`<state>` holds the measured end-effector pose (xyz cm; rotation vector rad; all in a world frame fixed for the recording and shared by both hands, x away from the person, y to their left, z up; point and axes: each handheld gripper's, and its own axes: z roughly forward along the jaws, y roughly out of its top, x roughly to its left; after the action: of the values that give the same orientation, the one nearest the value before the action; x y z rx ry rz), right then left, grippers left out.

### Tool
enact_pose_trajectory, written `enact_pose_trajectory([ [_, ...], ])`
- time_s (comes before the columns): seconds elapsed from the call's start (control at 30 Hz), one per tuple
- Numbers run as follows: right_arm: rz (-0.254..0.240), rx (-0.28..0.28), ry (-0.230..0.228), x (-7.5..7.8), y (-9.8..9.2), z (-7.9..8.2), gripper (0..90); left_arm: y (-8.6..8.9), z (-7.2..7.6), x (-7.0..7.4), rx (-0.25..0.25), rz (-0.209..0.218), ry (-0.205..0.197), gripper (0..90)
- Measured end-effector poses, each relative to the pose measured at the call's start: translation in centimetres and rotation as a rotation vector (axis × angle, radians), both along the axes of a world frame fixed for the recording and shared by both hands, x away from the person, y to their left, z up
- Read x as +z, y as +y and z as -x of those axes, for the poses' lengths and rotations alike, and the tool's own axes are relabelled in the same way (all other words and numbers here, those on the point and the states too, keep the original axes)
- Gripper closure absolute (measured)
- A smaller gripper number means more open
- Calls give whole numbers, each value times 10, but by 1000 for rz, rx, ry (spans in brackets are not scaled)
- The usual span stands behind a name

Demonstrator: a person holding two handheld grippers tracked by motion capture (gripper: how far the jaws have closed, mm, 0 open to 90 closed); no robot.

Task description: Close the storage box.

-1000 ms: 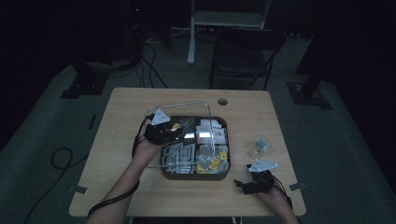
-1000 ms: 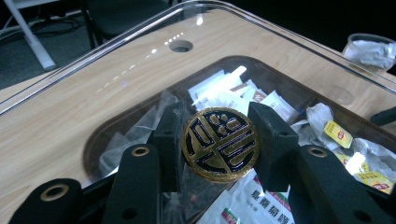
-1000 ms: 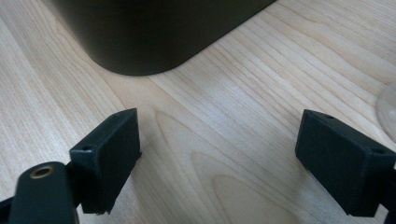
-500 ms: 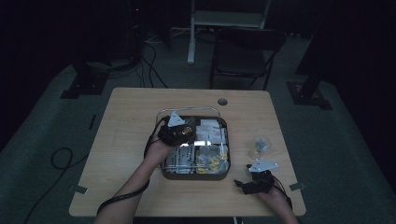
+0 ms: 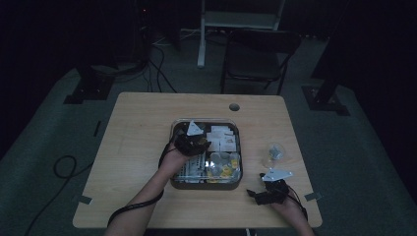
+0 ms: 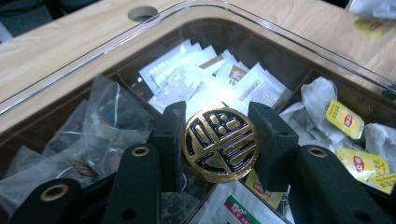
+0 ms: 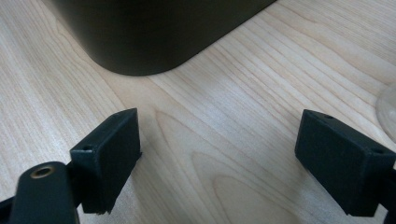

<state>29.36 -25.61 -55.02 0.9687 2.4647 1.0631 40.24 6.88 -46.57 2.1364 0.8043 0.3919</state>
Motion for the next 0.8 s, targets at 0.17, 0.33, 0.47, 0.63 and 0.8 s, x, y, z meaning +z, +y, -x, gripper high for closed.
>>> enact_pose_trajectory([
  [0.17, 0, 0, 0, 0, 0, 0, 138, -4, -2, -4, 0, -2, 3, 602],
  [0.33, 0, 0, 0, 0, 0, 0, 138, -8, -2, -6, -6, -30, 5, 602],
  [0.47, 0, 0, 0, 0, 0, 0, 139, -10, -2, -7, -15, -31, 7, 602],
  [0.63, 0, 0, -1, 0, 0, 0, 139, -11, -1, -7, -9, -23, 15, 602],
  [0.8, 0, 1, -1, 0, 0, 0, 139, -14, 2, -10, -6, -44, 0, 602],
])
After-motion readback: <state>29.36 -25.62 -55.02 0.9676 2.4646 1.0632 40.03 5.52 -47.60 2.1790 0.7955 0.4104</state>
